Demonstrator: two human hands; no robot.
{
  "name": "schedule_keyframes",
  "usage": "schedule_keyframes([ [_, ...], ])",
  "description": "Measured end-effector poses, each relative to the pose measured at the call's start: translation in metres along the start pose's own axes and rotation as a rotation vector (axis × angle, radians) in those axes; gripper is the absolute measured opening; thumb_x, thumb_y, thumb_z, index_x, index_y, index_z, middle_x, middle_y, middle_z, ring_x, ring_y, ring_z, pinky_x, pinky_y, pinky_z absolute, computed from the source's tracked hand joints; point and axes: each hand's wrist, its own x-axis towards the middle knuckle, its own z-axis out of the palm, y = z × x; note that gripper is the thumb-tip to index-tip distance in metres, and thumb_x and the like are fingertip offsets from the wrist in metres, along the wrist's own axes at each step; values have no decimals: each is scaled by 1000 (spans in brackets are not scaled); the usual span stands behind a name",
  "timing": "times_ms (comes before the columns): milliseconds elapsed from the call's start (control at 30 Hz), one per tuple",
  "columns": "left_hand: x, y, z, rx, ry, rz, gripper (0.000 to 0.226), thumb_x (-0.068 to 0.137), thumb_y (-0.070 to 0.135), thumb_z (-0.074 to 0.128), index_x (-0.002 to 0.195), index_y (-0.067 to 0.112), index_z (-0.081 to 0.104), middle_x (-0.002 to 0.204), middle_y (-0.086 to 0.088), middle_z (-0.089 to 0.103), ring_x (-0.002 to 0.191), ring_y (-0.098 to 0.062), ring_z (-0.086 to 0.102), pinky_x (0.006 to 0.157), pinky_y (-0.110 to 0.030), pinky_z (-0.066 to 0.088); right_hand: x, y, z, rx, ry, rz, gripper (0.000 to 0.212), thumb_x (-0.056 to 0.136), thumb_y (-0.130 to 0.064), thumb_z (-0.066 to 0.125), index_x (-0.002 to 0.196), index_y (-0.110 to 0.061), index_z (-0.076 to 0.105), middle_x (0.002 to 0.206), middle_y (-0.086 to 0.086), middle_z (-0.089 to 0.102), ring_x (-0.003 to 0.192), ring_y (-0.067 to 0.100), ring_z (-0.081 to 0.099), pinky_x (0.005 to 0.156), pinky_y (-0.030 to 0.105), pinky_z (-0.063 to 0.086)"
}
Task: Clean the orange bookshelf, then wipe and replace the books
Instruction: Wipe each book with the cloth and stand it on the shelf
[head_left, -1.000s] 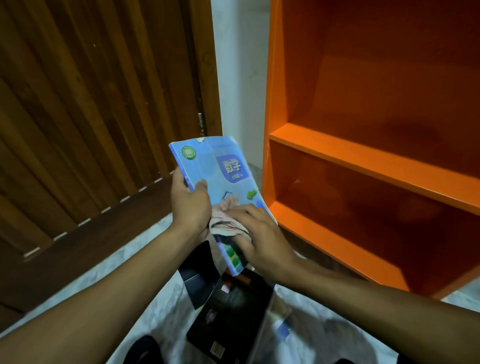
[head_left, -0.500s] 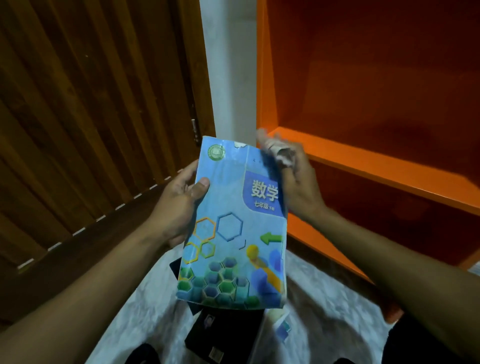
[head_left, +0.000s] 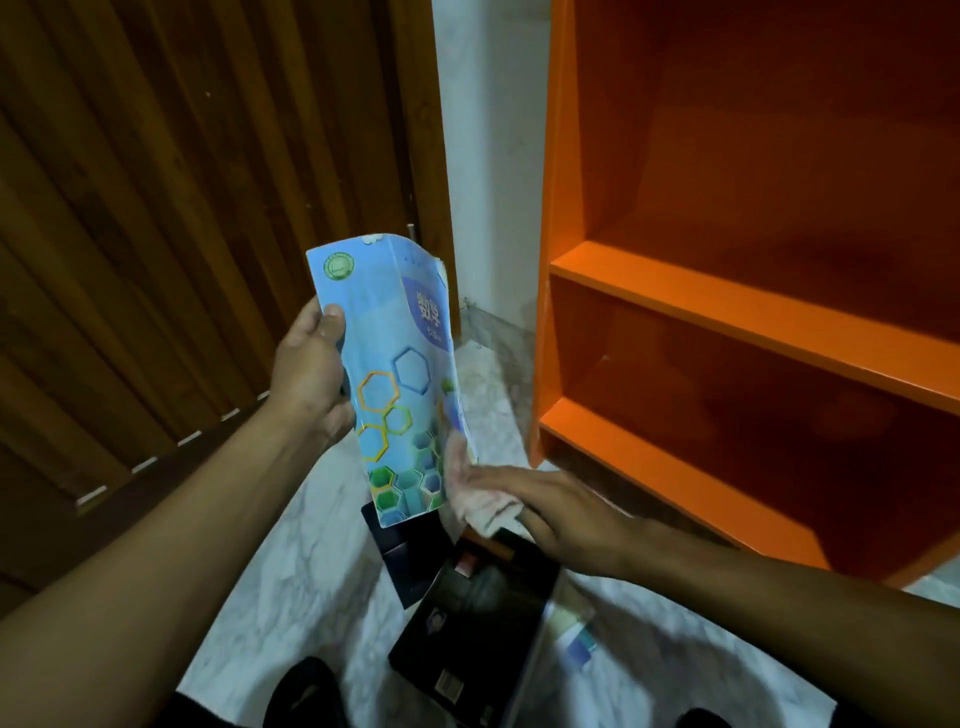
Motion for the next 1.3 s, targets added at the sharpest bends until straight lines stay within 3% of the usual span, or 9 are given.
schedule_keyframes([
  [133,2,-9,-8,153,24,71,28,106,25,42,127,22,60,119,-7,71,98,-28,71,78,-44,59,8,3,-7,-43,-33,-54,32,98,-4,48,125,-15,61,121,-3,69,107,12,66,87,29,52],
  [267,-8,-23,-5,347,-67,82,27,106,24,44,128,26,58,118,-6,70,100,-29,70,87,-46,57,25,7,-32,113,401,218,34,103,-7,43,119,-31,59,101,-9,72,82,13,70,69,41,58],
  [367,-25,-37,9,367,-199,54,25,105,20,45,123,27,62,115,-7,73,97,-27,72,82,-40,57,47,7,-50,178,671,320,36,102,-7,41,129,-25,56,112,-10,68,97,7,66,83,47,56],
  [433,-36,-46,22,303,-250,-14,25,104,17,46,115,27,66,112,-7,74,96,-29,72,83,-42,57,62,-1,-60,194,734,266,42,100,-3,42,136,-20,54,121,-17,64,111,-6,59,93,26,52],
  [500,-44,-51,36,216,-287,-86,28,104,14,46,122,23,66,114,-10,74,100,-34,71,88,-47,57,71,-8,-58,141,679,207,49,96,3,43,140,-17,52,139,-9,57,132,-4,46,107,20,40],
  [600,-48,-46,53,58,-316,-190,32,103,10,45,128,18,63,114,-15,72,101,-33,71,88,-50,57,74,-14,-35,53,535,136,57,93,1,39,145,-23,46,154,-3,42,150,14,23,123,46,19],
  [867,-17,-19,35,-129,-112,-256,30,108,21,33,124,22,59,111,-9,72,91,-28,73,69,-45,61,38,-22,-12,-14,211,-188,59,83,17,54,133,-13,57,153,-9,40,152,20,21,118,53,30],
  [1167,-9,-4,7,-76,1,-99,30,107,23,37,124,24,62,115,-6,74,106,-33,70,92,-61,51,11,-19,15,-187,8,-361,31,95,-14,44,120,-15,63,127,5,65,142,17,40,117,44,26],
  [1300,-9,3,6,43,-63,35,33,107,23,39,133,27,59,118,-4,72,108,-33,69,93,-62,51,11,-11,9,25,69,-126,18,100,-13,47,108,-15,63,107,-5,67,103,8,63,96,29,43],
])
